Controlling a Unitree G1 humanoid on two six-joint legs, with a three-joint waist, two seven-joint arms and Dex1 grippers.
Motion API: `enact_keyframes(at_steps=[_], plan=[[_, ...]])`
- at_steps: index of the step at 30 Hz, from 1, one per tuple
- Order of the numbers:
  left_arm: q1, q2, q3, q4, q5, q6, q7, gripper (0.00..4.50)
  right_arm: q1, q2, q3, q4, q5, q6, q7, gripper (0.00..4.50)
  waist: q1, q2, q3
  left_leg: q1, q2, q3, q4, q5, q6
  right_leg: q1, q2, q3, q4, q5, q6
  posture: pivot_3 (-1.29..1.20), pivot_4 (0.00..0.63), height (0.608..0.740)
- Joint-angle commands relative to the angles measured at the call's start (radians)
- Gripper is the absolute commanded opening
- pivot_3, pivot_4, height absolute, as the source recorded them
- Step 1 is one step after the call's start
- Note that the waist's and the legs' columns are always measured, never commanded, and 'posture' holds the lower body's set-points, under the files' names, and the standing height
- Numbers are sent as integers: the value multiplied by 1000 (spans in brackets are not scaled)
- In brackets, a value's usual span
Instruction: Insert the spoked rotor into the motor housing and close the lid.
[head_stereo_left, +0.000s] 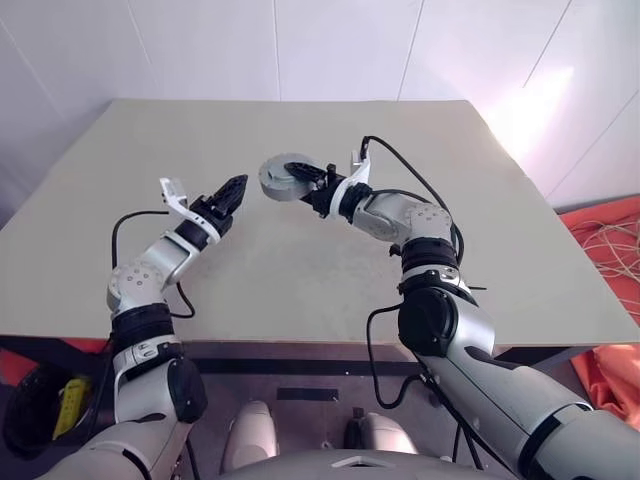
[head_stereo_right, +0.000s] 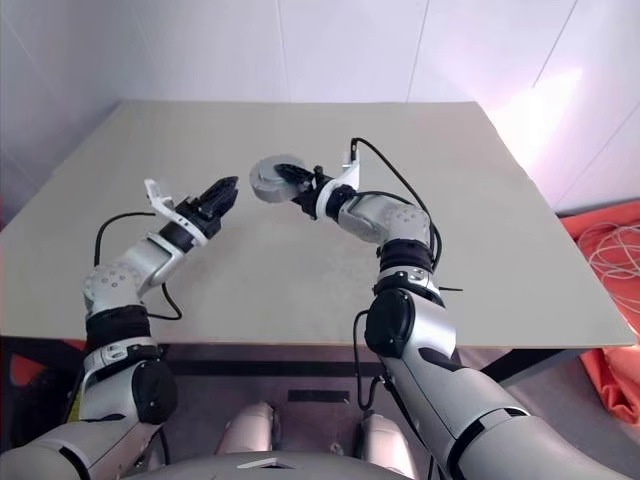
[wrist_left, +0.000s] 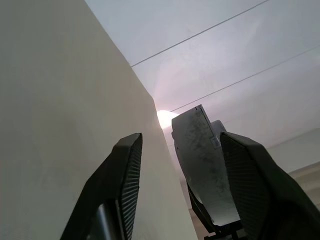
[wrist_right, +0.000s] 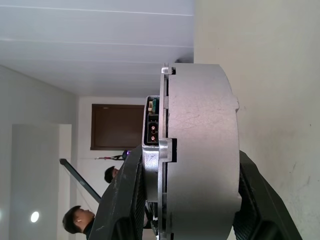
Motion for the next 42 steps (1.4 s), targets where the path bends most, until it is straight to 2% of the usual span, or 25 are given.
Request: enact_keyframes(at_steps=[1, 5, 10, 18, 34, 37, 40, 42], plan=[[-20, 20, 40, 11, -116, 82, 33, 3794, -24, -4, 8, -53, 50, -1, 9, 2087, 0, 0, 0, 0, 0, 0, 0, 0, 0, 0, 0, 0, 0, 0, 0, 0, 0, 740], [-41, 23, 73, 63, -234, 177, 53, 3794, -24, -2, 14, -62, 72, 36, 16, 2087, 0, 0, 0, -1, 0, 0, 1, 0, 0, -1, 0, 0, 1, 0, 0, 0, 0, 740], [-75, 10, 87, 130, -297, 190, 69, 3794, -4, 14, 53, -116, 95, 126, 30, 2087, 1, 0, 0, -1, 0, -1, 2, 0, 0, -1, 0, 0, 2, 0, 1, 0, 0, 740], [-105, 3, 63, 181, -309, 189, 74, 3794, 51, 39, 103, -192, 115, 212, 26, 2087, 5, 0, 0, -2, 0, -1, 3, 0, 0, 0, 0, 0, 2, 1, 1, 0, 0, 740], [-63, -14, 33, 131, -333, 205, 109, 3794, 44, 29, 108, -170, 100, 162, 21, 2087, 18, 0, 0, -1, 0, -1, 4, 0, 0, 0, 0, 0, 3, 1, 1, 0, 0, 740], [-56, -14, 32, 129, -331, 194, 115, 3198, 42, 28, 111, -167, 96, 154, 22, 2087, 20, 0, 0, -1, 0, -1, 4, 0, 0, 0, 0, 0, 3, 1, 2, 0, 0, 740], [-53, -14, 31, 128, -334, 183, 121, 2254, 40, 23, 114, -162, 95, 145, 23, 2087, 21, 0, 0, -2, 0, -1, 5, 0, 0, 0, 0, 0, 3, 1, 2, 0, 0, 740], [-53, -14, 31, 128, -337, 179, 125, 2197, 40, 21, 118, -160, 97, 142, 24, 2087, 21, 0, 0, -1, 0, -1, 5, 0, 0, 0, 0, 0, 3, 1, 2, 0, 0, 740]])
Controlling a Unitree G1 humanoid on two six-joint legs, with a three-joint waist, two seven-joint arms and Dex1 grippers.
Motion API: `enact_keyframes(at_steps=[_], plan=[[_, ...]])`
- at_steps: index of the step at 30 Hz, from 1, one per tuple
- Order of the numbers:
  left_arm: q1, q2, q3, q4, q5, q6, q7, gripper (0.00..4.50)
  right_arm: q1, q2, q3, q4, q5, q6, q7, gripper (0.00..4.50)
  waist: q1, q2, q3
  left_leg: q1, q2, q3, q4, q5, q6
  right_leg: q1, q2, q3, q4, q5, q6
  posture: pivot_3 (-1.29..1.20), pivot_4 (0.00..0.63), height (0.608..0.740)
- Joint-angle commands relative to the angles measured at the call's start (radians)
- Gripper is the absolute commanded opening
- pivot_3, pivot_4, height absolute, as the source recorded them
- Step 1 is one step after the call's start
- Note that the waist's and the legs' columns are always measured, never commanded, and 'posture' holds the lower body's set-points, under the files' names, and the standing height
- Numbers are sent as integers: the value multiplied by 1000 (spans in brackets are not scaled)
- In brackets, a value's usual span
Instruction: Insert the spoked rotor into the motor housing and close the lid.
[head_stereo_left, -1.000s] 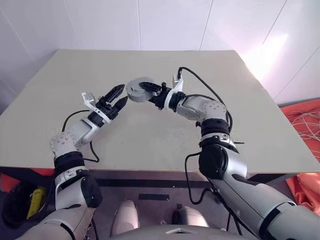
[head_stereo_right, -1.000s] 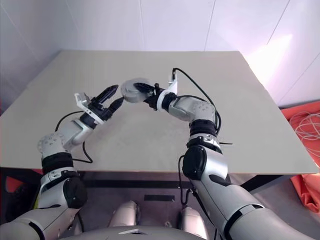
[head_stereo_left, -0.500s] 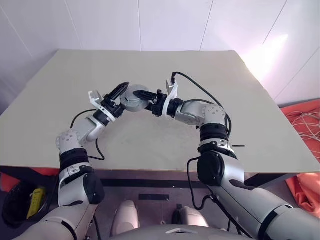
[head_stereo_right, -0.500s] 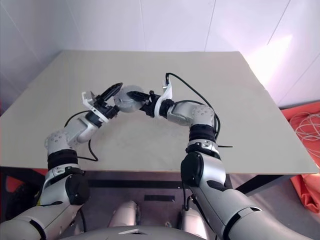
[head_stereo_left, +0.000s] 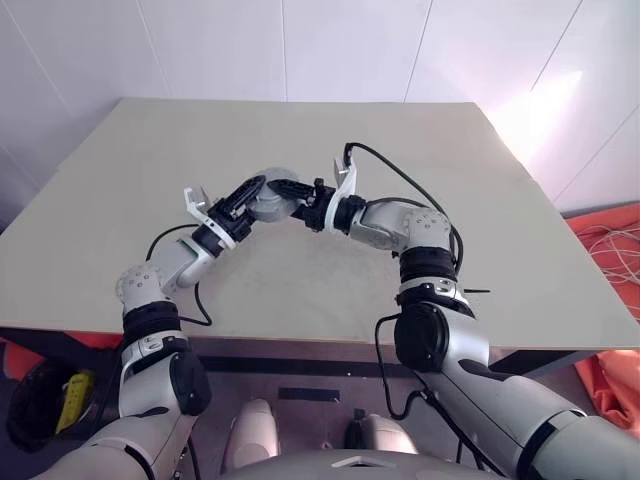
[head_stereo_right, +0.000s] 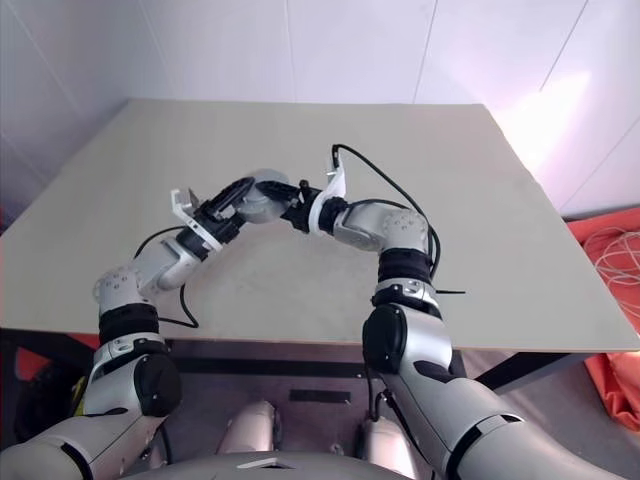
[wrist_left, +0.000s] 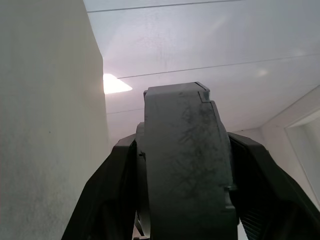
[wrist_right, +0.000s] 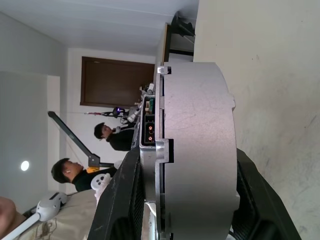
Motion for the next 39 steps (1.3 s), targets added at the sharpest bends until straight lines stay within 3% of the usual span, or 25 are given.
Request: enact_keyframes(at_steps=[1, 11, 18, 28, 39], plan=[[-9, 4, -6, -43, -18, -17, -2, 2197, -36, 0, -8, -25, 40, -16, 14, 2087, 0, 0, 0, 0, 0, 0, 0, 0, 0, 0, 0, 0, 0, 0, 0, 0, 0, 740], [-12, 13, -9, -33, -20, -34, -1, 2197, -5, -23, 78, -56, -26, -79, 84, 2087, 1, 0, 0, 0, 0, 0, 0, 0, 0, 0, 0, 0, 0, 0, 0, 0, 0, 740], [-11, 18, -10, -29, -16, -44, -11, 2197, -1, -32, 139, -75, -72, -135, 117, 4481, 1, 0, 0, 0, 0, 0, 1, 0, 0, 0, 0, 0, 0, 0, 0, 0, 0, 740], [-1, 39, -26, -54, 43, -142, -47, 2197, 40, -74, 268, -59, -284, -423, 168, 4481, 0, 0, 0, -1, 0, 0, 1, 0, 0, 0, 0, 0, 0, 0, 0, 0, 0, 740], [30, 71, 40, -40, 187, -476, -11, 2197, 42, -162, 219, -28, -285, -441, 204, 4481, -1, 0, 0, -1, 0, 0, 2, 0, 0, 0, 0, 0, 0, 0, 1, 0, 0, 740]])
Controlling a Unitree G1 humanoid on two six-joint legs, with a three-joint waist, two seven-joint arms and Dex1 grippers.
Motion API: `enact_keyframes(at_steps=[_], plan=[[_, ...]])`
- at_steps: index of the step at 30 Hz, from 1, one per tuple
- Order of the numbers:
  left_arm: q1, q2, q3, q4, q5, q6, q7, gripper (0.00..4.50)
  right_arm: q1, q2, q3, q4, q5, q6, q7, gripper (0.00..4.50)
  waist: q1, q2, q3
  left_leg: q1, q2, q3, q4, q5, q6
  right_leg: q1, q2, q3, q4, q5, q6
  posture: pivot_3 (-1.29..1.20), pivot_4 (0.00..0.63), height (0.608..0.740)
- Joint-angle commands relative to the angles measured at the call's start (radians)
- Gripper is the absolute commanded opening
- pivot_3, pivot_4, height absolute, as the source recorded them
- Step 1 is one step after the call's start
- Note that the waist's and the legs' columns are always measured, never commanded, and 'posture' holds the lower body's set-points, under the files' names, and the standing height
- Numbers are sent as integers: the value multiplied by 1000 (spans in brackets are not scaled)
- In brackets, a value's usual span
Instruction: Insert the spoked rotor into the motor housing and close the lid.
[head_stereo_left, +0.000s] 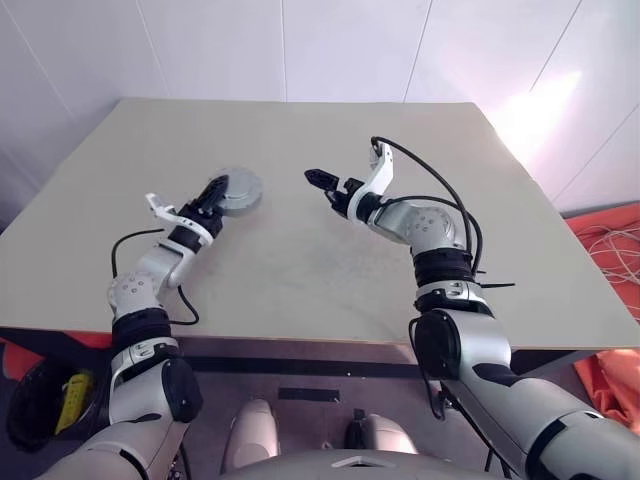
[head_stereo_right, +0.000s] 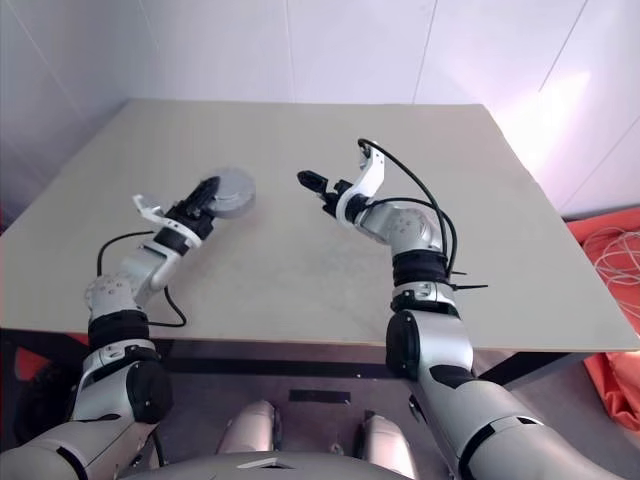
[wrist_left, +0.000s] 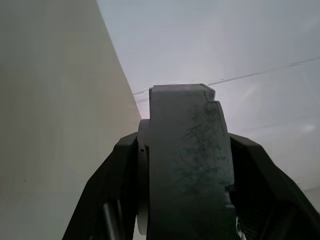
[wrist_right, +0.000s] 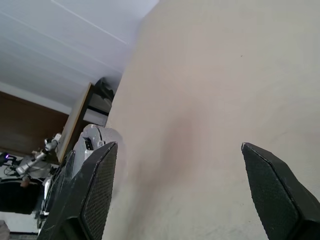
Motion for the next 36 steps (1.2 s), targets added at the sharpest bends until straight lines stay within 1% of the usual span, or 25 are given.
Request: enact_keyframes(at_steps=[1, 6, 16, 31, 32, 33, 35, 36], plan=[[-10, 24, 33, -26, 37, -115, 28, 2197, -15, -25, -29, -13, 13, -12, 3, 4481, 0, 0, 0, 0, 0, 0, 0, 0, 0, 0, 0, 0, 0, 0, 0, 0, 0, 740], [12, 25, 64, 30, 106, -242, 81, 2197, -7, -21, -43, -15, 15, 0, -6, 4481, 0, 0, 0, 0, 0, 0, 1, 0, 0, 0, 0, 0, 0, 0, 0, 0, 0, 740], [2, 34, 75, 107, 174, -334, 126, 2197, 2, 2, -40, -30, 17, 28, -7, 4481, 2, -2, 0, 1, 0, -1, 3, 0, 0, 2, 0, 0, 0, 1, 1, 0, 0, 740], [-12, 73, 82, 199, 257, -448, 167, 2197, -2, 2, -39, -24, 13, 26, -4, 4481, -4, -2, 0, 9, 2, 0, 3, 1, -1, 7, 0, 0, 2, 2, -1, 0, 0, 740], [-15, 76, 90, 208, 254, -452, 178, 2874, -2, 2, -39, -23, 13, 25, -4, 4500, -5, -2, 0, 9, 2, 0, 3, 1, -1, 7, 0, 0, 2, 2, -1, 0, 0, 740], [-17, 77, 96, 216, 251, -456, 185, 3085, -2, 2, -39, -23, 12, 25, -5, 4500, -5, -2, 0, 10, 2, 0, 3, 1, -1, 7, 0, 0, 2, 2, -1, 0, 0, 740], [-24, 84, 108, 241, 254, -479, 209, 3680, -4, 2, -38, -18, 10, 22, -4, 4500, -4, -2, -1, 10, 2, 0, 3, 1, -1, 8, 0, 0, 2, 2, -2, 0, 0, 740], [-25, 90, 109, 259, 273, -510, 232, 3680, -4, 1, -38, -15, 8, 21, -4, 4500, -5, -2, -1, 11, 2, 1, 3, 1, -1, 8, 0, 0, 2, 2, -2, 0, 0, 740]])
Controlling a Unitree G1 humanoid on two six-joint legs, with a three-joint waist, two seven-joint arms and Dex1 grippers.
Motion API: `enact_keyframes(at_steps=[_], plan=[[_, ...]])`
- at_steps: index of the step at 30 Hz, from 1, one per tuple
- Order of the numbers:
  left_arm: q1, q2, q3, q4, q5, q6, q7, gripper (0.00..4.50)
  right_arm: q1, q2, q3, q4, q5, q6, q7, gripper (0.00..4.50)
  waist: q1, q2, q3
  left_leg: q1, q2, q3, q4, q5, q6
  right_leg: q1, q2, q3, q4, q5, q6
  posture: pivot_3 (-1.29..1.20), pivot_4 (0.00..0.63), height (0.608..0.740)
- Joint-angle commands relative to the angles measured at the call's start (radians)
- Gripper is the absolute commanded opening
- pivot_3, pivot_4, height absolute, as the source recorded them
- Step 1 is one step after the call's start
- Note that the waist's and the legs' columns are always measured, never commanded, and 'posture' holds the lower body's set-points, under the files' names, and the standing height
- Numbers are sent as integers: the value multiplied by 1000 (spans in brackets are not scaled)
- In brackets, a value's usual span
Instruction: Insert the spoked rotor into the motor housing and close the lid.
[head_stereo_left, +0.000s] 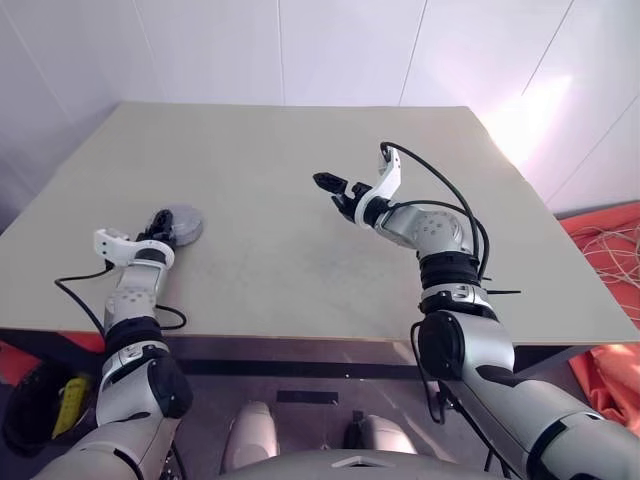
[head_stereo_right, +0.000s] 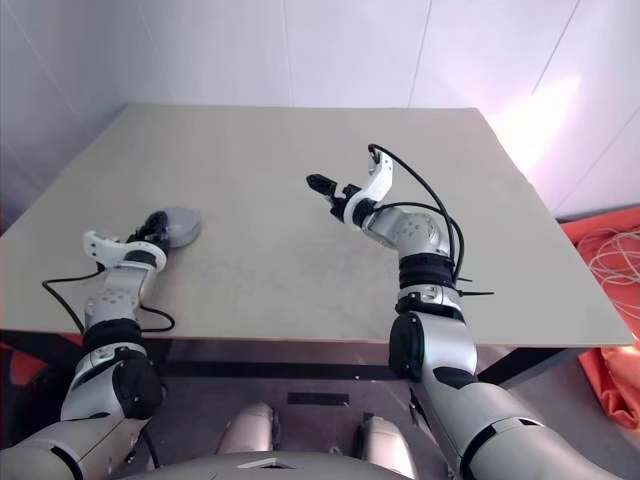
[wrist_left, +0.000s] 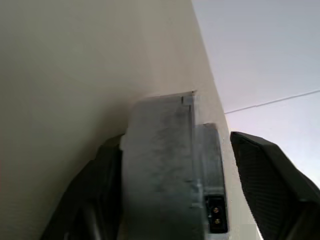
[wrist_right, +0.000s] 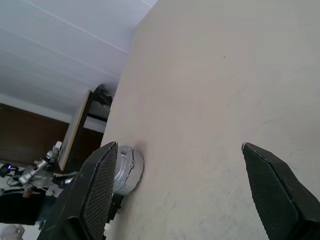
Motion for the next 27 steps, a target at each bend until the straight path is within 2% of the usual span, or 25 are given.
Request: enact_keyframes(at_steps=[1, 7, 11, 15, 18, 21, 24, 27], plan=[[-14, 44, 27, 42, 47, -101, 63, 3680, -23, -2, -1, -12, 7, -10, 9, 4500, -2, 0, 0, 0, 0, 0, 0, 0, 0, 0, 0, 0, 0, 0, 0, 0, 0, 740], [-22, 86, 11, 146, 146, -266, 148, 3680, -27, -6, 2, -3, 6, -7, 14, 4500, -30, 1, -1, 5, 1, 0, -1, 0, 0, 2, 0, 2, 0, 0, 0, 0, 0, 740], [-16, 126, -26, 219, 260, -391, 254, 3680, -28, -7, 6, 4, 6, -3, 23, 4500, -54, 1, -1, 9, 1, 0, -3, 1, -2, 2, 1, 6, 2, -1, -1, 0, 0, 740], [-18, 166, -85, 271, 379, -515, 327, 3680, -26, -8, 16, 6, 4, 1, 40, 4500, -71, 1, -1, 10, 2, 0, -4, 1, -2, 1, 3, 9, 2, -1, -1, 0, 0, 740], [-29, 191, -137, 282, 460, -569, 345, 3680, -22, -11, 32, -1, -5, -2, 62, 4500, -63, 1, -1, 5, 2, 0, -4, 1, -2, -2, 3, 7, 1, 0, -1, 0, 0, 740], [-51, 216, -224, 259, 560, -614, 308, 3680, -5, -19, 65, -23, -30, -19, 105, 4500, -34, 0, -1, 1, 1, 0, -4, 1, -1, -3, 3, 4, -1, 0, -1, 0, 0, 740], [-78, 219, -320, 199, 629, -655, 196, 3680, 31, -31, 120, -72, -66, -72, 181, 4500, 0, -1, -1, 0, 1, 1, -3, 1, -1, -2, 1, 2, -1, 0, -1, 0, 0, 740], [-98, 171, -399, 88, 591, -625, -36, 3680, 84, -51, 198, -135, -125, -162, 267, 4500, 31, -1, -1, -1, 1, 0, -1, 1, -1, 0, -1, 0, -1, 0, -2, 0, 0, 740]])
